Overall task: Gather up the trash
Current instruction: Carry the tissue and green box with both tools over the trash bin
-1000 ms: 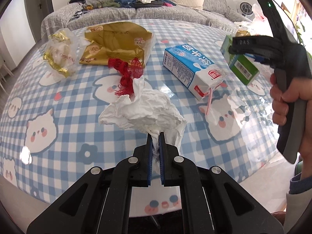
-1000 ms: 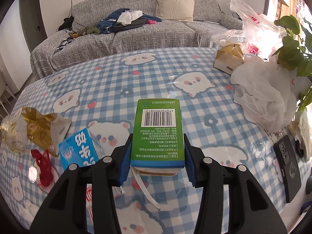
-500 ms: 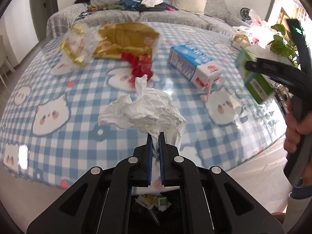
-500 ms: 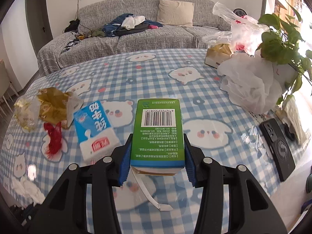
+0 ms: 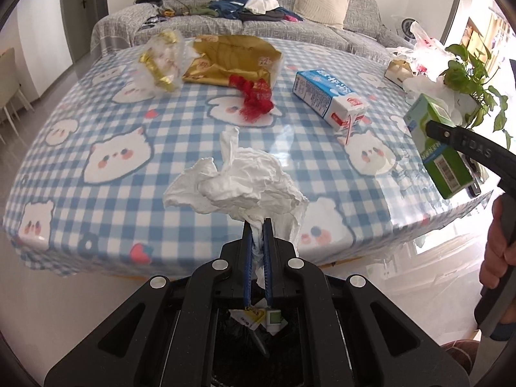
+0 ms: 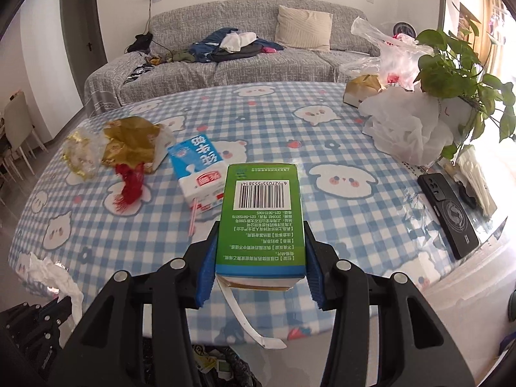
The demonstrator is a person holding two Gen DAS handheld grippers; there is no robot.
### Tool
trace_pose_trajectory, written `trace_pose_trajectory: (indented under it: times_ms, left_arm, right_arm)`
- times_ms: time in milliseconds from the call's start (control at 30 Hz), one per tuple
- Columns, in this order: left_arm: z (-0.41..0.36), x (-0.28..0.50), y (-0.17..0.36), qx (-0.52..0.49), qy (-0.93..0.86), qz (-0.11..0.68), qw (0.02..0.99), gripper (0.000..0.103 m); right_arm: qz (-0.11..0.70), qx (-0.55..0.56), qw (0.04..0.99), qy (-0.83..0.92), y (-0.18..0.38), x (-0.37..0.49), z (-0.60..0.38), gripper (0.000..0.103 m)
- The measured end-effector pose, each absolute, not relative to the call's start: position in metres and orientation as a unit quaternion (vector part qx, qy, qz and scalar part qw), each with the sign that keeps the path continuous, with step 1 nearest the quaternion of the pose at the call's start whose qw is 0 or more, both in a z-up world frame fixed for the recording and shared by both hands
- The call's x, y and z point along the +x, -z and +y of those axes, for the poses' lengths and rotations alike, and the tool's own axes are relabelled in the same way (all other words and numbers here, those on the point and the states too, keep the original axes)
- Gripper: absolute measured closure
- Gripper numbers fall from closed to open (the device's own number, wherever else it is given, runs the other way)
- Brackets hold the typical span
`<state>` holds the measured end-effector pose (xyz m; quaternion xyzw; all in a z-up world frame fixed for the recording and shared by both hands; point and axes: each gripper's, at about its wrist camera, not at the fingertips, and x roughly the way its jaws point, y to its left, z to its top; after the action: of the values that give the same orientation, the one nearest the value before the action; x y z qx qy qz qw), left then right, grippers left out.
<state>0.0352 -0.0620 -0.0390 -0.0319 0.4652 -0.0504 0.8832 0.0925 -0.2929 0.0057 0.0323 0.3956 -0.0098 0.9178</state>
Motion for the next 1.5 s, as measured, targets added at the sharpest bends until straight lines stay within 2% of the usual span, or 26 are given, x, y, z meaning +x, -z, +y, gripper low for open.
trace_pose_trajectory:
  times_ms: [733, 1500]
  left_arm:
    - [-0.039, -0.042, 0.027, -0.050, 0.061, 0.444, 0.893, 0.098]
    - [-0.015, -0.106, 0.080, -0.071, 0.033, 0.475, 0.877, 0.098]
  right_arm:
    - [0.381, 0.003, 0.923, -0.048, 0.001, -0.008, -0.233, 0.058]
    - [0.414, -0.006, 0.907, -0.072, 0.048, -0.074, -0.209, 0.058]
